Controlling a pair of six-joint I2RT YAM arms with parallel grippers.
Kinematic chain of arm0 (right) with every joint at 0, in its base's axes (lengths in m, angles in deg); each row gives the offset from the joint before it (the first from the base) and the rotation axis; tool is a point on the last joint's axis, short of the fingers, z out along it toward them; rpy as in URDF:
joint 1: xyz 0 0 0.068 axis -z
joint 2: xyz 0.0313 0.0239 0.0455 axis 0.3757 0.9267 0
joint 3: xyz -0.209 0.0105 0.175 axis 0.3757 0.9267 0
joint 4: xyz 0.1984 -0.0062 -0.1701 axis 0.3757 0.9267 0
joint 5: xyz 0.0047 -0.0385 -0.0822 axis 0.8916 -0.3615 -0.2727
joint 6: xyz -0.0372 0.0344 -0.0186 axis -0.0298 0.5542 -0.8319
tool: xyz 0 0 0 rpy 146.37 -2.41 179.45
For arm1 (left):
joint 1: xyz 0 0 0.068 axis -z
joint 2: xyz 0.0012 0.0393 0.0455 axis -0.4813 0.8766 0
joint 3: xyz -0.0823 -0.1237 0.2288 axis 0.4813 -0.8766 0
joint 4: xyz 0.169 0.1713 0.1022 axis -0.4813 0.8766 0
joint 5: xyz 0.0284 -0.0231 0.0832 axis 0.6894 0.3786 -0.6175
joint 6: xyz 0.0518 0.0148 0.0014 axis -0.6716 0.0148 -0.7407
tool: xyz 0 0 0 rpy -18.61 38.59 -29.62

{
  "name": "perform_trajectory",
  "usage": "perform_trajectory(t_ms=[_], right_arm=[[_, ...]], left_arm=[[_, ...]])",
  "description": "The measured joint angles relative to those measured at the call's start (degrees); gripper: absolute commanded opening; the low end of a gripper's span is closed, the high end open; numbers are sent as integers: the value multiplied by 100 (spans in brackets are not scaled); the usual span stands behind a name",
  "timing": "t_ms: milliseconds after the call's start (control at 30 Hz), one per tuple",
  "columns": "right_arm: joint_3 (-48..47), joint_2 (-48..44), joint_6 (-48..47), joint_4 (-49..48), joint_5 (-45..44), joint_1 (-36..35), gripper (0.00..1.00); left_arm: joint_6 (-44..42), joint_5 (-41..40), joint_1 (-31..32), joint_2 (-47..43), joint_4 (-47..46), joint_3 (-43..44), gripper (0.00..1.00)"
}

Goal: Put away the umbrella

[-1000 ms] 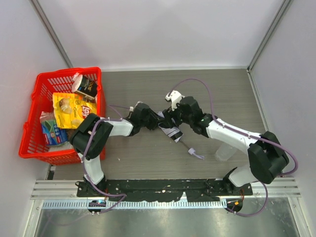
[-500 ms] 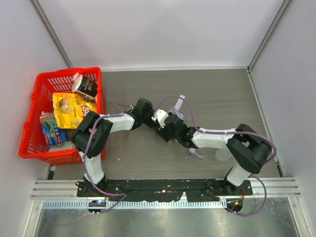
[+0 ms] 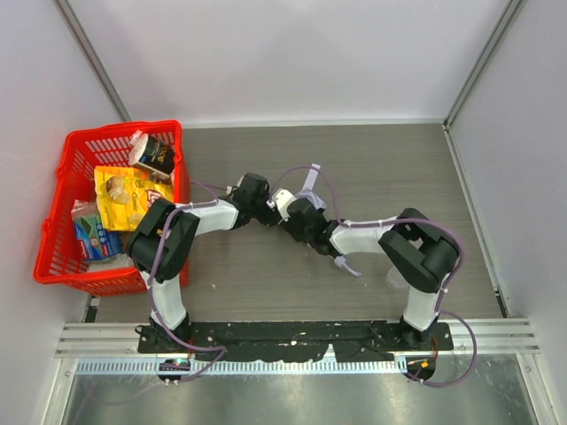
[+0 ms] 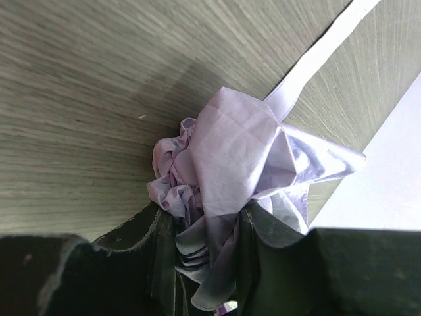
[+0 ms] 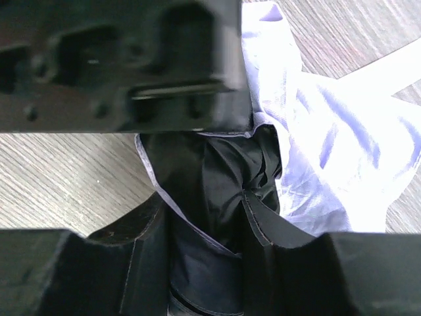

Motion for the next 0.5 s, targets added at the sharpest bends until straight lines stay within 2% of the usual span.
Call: perform_trajectory(t_ms=[100, 133, 200, 500], right_arm=[[-50, 17, 273, -52, 870, 358, 1], [-66, 35, 361, -94, 1158, 474, 1], [-138, 98, 651, -170, 1851, 756, 1], [-498, 562, 1668, -330, 4225, 1606, 1]], left_arm=[[-155, -44, -63, -15, -151, -52, 62], [-243, -42, -101, -33, -271, -127, 84], [-348, 98, -195, -129, -579, -299, 100], [-1182, 407, -529, -590, -695, -658, 100]])
